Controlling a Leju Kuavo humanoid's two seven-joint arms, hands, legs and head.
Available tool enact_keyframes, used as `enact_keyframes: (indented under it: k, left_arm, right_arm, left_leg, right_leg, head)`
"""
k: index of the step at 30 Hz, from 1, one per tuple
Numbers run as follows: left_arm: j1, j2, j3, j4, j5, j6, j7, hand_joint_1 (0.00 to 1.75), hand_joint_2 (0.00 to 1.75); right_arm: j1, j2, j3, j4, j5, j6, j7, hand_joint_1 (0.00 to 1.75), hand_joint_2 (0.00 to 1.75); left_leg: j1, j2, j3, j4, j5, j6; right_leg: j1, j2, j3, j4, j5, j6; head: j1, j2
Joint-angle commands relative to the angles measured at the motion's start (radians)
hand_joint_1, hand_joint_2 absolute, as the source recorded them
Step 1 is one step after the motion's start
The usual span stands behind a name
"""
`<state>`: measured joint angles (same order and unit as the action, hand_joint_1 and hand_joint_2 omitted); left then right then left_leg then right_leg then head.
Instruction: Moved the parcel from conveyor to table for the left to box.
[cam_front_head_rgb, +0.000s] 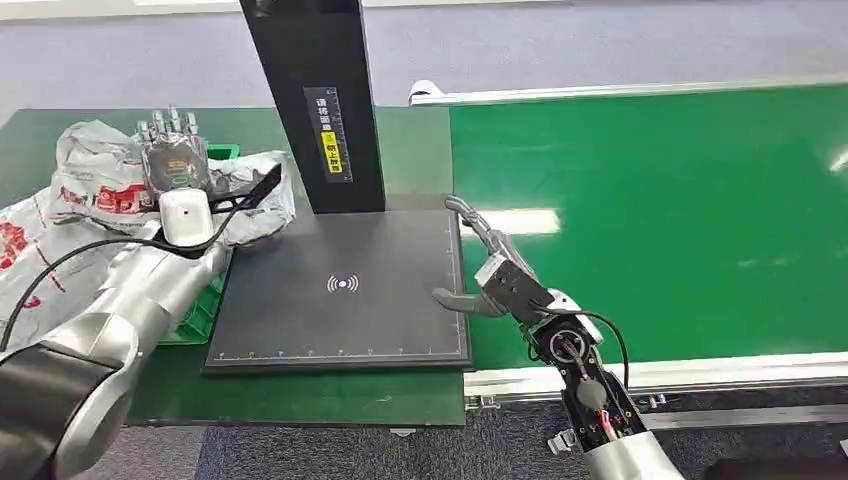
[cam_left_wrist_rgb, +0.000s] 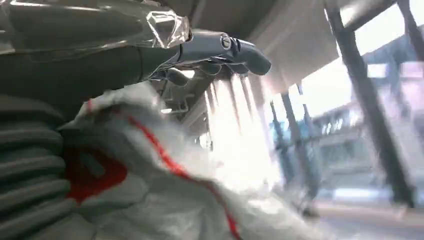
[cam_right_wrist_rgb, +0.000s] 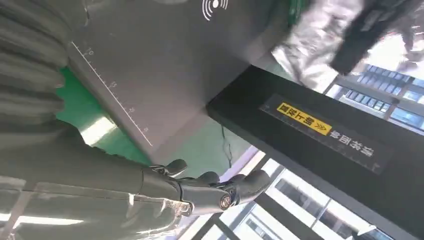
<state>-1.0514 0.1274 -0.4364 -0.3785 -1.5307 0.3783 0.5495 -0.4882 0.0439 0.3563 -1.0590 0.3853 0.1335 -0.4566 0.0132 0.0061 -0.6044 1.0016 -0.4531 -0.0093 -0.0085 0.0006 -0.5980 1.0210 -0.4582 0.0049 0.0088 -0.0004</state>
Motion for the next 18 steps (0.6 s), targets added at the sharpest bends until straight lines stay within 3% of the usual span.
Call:
enact_keyframes:
  k: [1,9,12,14,16,17,18]
  left_arm:
    - [0.019,0.018,0.151,-0.099,0.083,0.320,-0.139,0.00,1.75]
    - [0.019,0.018,0.151,-0.099,0.083,0.320,-0.139,0.00,1.75]
    - [0.164,-0.012,0.352,-0.510,0.062,0.320,-0.294,0.00,1.75]
    - [0.226,-0.115,0.578,-0.728,0.114,0.320,-0.555,0.00,1.75]
    - [0.209,-0.355,0.967,-0.823,0.270,0.320,-1.049,0.00,1.75]
    - [0.191,-0.419,1.024,-0.801,0.380,0.320,-1.248,0.00,1.75]
    - [0.231,-0.431,0.955,-0.826,0.496,0.320,-1.248,0.00,1.75]
  right_arm:
    - [-0.012,-0.036,0.035,0.015,-0.016,-0.005,0.017,0.00,1.75]
    - [-0.012,-0.036,0.035,0.015,-0.016,-0.005,0.017,0.00,1.75]
    - [-0.012,-0.041,0.043,0.021,-0.019,-0.009,0.019,0.00,1.75]
    - [-0.017,-0.041,0.048,0.037,-0.025,-0.014,0.017,0.00,1.75]
    - [-0.023,-0.045,0.051,0.055,-0.036,-0.025,0.005,0.00,1.75]
    - [-0.022,-0.046,0.048,0.054,-0.040,-0.031,0.001,0.00,1.75]
    - [-0.018,-0.046,0.044,0.049,-0.040,-0.035,0.001,0.00,1.75]
  left_leg:
    - [0.000,-0.001,0.001,-0.001,0.000,0.001]
    - [0.000,-0.002,0.003,-0.003,0.000,0.001]
    - [0.000,-0.002,0.007,-0.007,0.001,0.001]
    - [0.000,-0.003,0.000,-0.001,0.000,0.001]
    - [0.001,-0.004,-0.002,0.001,0.000,0.001]
    - [0.001,-0.005,-0.002,0.001,-0.001,0.002]
    - [0.001,-0.006,-0.001,0.001,-0.001,0.002]
  right_leg:
    - [0.000,-0.001,0.002,-0.002,0.000,0.000]
    - [0.000,-0.001,0.004,-0.003,0.000,0.000]
    - [0.000,0.000,0.007,-0.007,0.001,0.000]
    - [0.000,-0.002,0.001,-0.002,0.000,0.000]
    - [0.001,-0.004,0.000,-0.001,0.000,0.000]
    - [0.002,-0.005,0.001,-0.002,-0.001,0.001]
    - [0.001,-0.006,0.002,-0.002,-0.001,0.001]
  head:
    - [0.000,0.000]
    - [0.000,0.000]
    - [0.000,0.000]
    - [0.000,0.000]
    - [0.000,0.000]
    - [0.000,0.000]
    - [0.000,0.000]
